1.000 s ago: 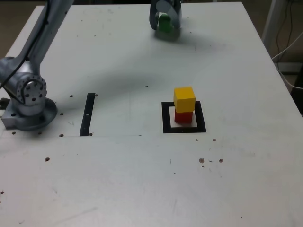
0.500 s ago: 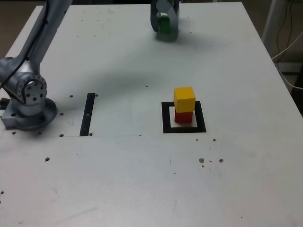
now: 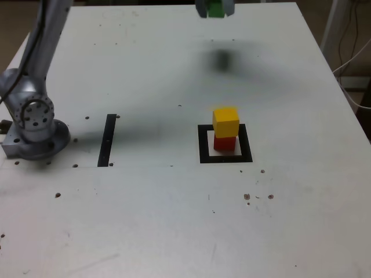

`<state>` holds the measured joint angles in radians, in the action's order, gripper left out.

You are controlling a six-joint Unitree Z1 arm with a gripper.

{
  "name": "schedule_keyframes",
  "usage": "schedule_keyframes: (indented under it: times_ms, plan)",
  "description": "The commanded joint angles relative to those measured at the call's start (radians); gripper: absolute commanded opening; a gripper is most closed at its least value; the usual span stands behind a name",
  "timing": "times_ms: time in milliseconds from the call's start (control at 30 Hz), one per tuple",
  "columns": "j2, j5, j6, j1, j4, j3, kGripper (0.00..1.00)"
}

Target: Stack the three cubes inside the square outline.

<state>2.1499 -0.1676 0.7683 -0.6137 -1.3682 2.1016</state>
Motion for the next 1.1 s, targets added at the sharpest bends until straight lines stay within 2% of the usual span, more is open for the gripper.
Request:
schedule_keyframes:
  times_ms: [0, 167, 267, 333, 467, 633, 867, 1067]
  plan:
    - [-0.076, -0.007, -0.036, 0.042, -0.015, -0.025, 0.14]
    - [-0.229, -0.051, -0.193, 0.195, -0.040, -0.138, 0.14]
    - [-0.278, -0.074, -0.313, 0.311, -0.066, -0.194, 0.14]
    - [-0.289, -0.076, -0.392, 0.391, -0.095, -0.212, 0.14]
    - [-0.296, -0.067, -0.558, 0.565, -0.150, -0.212, 0.15]
    - [-0.295, -0.046, -0.712, 0.725, -0.168, -0.204, 0.15]
    - [-0.279, -0.013, -0.871, 0.850, -0.169, -0.218, 0.15]
    - [-0.255, 0.010, -0.961, 0.916, -0.169, -0.217, 0.15]
